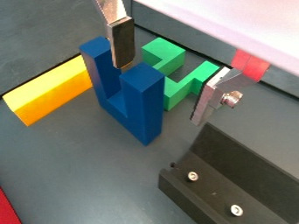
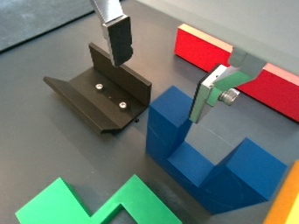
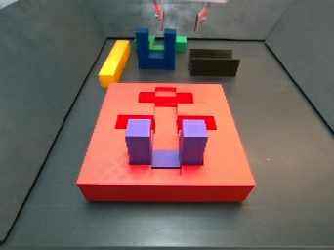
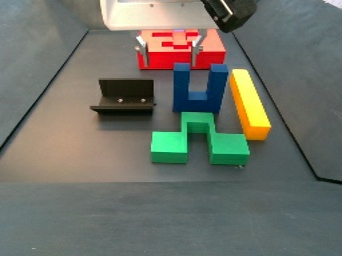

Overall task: Pick up the blue object. Move up. Move to above the board. Insert the blue object.
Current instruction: Pick up the blue object.

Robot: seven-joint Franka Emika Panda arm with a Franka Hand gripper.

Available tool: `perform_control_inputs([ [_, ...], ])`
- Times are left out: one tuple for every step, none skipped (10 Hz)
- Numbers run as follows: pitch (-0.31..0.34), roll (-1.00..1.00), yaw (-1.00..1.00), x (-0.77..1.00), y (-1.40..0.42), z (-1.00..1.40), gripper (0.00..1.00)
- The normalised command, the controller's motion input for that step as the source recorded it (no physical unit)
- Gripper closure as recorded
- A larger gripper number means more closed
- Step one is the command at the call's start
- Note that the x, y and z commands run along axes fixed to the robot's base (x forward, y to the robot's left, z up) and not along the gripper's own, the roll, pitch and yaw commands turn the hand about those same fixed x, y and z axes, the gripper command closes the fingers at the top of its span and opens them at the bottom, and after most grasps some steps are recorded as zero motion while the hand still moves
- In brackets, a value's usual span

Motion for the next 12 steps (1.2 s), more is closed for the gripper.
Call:
perform_control_inputs([
  [0.000,0.00,-0.04,-0.12,0.00,-0.09,0.00],
  [0.000,0.02,0.00,-0.08,0.00,-0.16,0.00],
  [0.000,0.04,0.00,-0.04,0.00,-0.18,0.00],
  [0.000,0.04,0.00,-0.03,0.05,-0.20,0.00],
  [0.000,0.03,0.00,0.00,0.14,-0.22,0.00],
  [0.000,0.02,0.00,0.00,0.16,-0.21,0.00],
  [0.000,0.05,0.00,0.00,0.05,-0.19,0.00],
  [0.000,0.08,0.00,0.00,0.00,-0.19,0.00],
  [0.000,0.10,0.00,0.00,-0.06,-0.21,0.00],
  [0.000,0.11,0.00,0.00,-0.07,-0.19,0.00],
  [0.000,0.13,0.00,0.00,-0.09,-0.18,0.00],
  [0.000,0.02,0.00,0.00,0.00,0.00,0.00],
])
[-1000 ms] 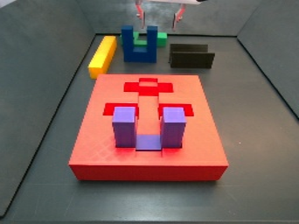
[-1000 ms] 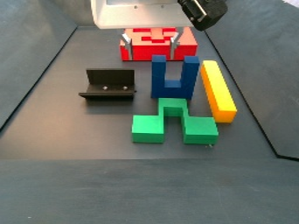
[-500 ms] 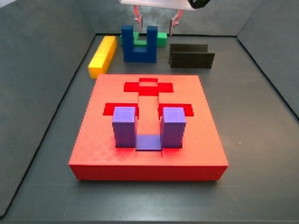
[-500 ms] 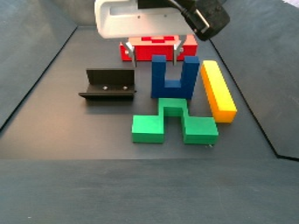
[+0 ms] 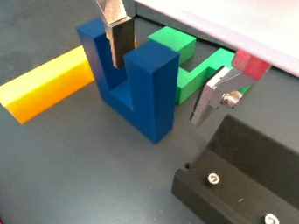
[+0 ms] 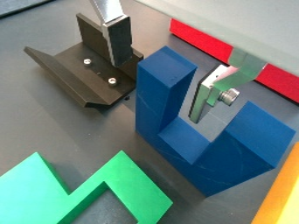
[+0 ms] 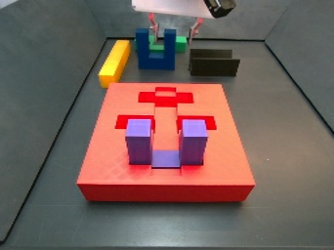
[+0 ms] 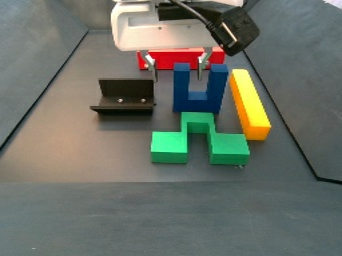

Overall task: Pick up the blue object. Move up. Move to above the board. Insert the blue object.
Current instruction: Pick up the blue object.

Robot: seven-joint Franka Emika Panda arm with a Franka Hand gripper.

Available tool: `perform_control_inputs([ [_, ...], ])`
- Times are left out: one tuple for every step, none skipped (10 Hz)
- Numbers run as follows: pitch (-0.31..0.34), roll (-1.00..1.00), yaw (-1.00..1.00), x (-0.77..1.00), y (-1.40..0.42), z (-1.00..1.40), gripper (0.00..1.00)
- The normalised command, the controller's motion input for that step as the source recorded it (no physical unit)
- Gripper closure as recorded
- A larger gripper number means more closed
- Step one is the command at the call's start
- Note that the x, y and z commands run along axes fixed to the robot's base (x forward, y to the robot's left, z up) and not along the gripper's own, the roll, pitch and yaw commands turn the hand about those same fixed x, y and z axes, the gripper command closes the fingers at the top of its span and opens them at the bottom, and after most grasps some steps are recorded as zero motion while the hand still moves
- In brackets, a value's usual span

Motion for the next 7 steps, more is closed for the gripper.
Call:
perform_control_inputs([
  [0.000,0.00,0.00,0.00,0.00,0.00,0.00],
  [0.000,0.00,0.00,0.00,0.00,0.00,1.00],
  [0.000,0.00,0.00,0.00,0.00,0.00,1.00],
  [0.000,0.00,0.00,0.00,0.00,0.00,1.00],
  [0.000,0.00,0.00,0.00,0.00,0.00,1.00],
  [0.000,0.00,0.00,0.00,0.00,0.00,1.00],
  [0.000,0.00,0.00,0.00,0.00,0.00,1.00],
])
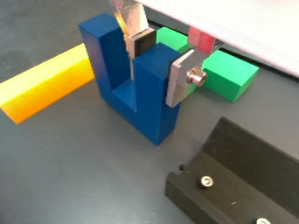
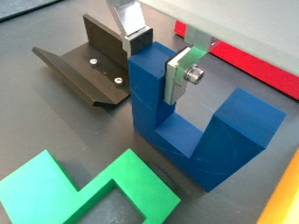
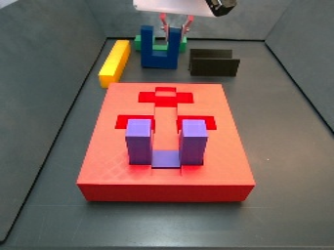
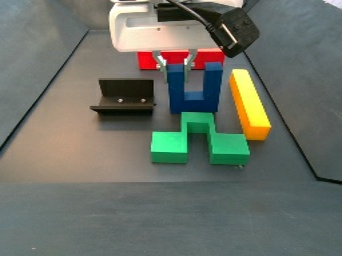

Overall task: Pick up the blue object. Move up. Move to above the board. Insert the blue object.
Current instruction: Pick up the blue object, then move up.

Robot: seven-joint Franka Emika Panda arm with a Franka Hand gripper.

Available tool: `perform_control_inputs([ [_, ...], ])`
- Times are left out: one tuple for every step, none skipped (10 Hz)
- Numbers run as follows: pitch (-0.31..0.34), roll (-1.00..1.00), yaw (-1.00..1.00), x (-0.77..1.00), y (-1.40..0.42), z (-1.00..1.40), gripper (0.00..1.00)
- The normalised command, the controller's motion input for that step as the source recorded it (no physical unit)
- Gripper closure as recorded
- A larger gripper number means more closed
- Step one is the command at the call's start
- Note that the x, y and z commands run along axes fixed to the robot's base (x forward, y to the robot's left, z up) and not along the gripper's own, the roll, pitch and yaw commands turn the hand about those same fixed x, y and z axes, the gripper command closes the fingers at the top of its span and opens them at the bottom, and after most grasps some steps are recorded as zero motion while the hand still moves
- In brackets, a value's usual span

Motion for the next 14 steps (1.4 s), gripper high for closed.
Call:
perform_control_inputs([
  [0.000,0.00,0.00,0.00,0.00,0.00,1.00],
  [0.000,0.00,0.00,0.00,0.00,0.00,1.00],
  [0.000,0.00,0.00,0.00,0.00,0.00,1.00],
  [0.000,0.00,0.00,0.00,0.00,0.00,1.00],
  [0.000,0.00,0.00,0.00,0.00,0.00,1.00],
  [0.000,0.00,0.00,0.00,0.00,0.00,1.00],
  [0.000,0.00,0.00,0.00,0.00,0.00,1.00],
  [0.000,0.00,0.00,0.00,0.00,0.00,1.00],
  [0.000,0.00,0.00,0.00,0.00,0.00,1.00],
  [0.000,0.00,0.00,0.00,0.00,0.00,1.00],
  [0.000,0.00,0.00,0.00,0.00,0.83,1.00],
  [0.019,0.00,0.05,-0.03,0.05,0.74,1.00],
  [0.023,-0.01,0.05,-0.03,0.04,0.57,1.00],
  [0.003,-0.01,0.03,0.01,0.02,0.19,1.00],
])
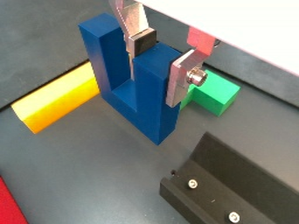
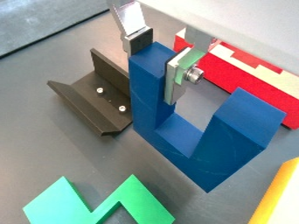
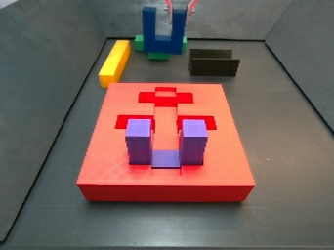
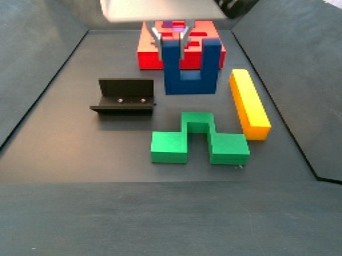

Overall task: Pick up the blue object. Move up. Move to above the board. Insert the blue object.
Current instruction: Move to above the board.

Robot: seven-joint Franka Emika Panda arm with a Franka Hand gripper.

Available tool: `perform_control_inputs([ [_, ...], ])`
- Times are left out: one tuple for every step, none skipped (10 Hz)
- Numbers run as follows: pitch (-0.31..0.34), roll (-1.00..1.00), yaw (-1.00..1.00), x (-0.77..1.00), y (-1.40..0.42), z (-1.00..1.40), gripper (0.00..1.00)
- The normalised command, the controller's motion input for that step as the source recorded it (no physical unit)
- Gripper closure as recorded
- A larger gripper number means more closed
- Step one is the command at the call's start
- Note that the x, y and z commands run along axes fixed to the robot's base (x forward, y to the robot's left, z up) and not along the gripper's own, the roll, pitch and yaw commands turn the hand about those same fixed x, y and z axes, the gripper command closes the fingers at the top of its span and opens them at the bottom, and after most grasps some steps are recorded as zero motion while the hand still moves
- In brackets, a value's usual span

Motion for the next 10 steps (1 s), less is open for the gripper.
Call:
perform_control_inputs([
  [0.000,0.00,0.00,0.00,0.00,1.40,1.00],
  [0.011,0.00,-0.01,-0.01,-0.01,1.40,1.00],
  [0.016,-0.02,0.00,-0.04,-0.01,1.40,1.00],
  [0.024,-0.03,0.00,0.00,-0.01,1.40,1.00],
  [0.073,-0.04,-0.01,0.04,0.00,0.98,1.00],
  [0.079,-0.05,0.00,0.03,0.00,0.63,1.00],
  [0.065,-0.05,0.00,0.03,0.00,0.42,1.00],
  [0.043,-0.05,-0.01,0.02,0.00,0.19,1.00],
  [0.089,0.11,-0.01,-0.22,-1.40,0.22,1.00],
  [0.073,0.13,-0.01,-0.22,-1.40,0.20,1.00],
])
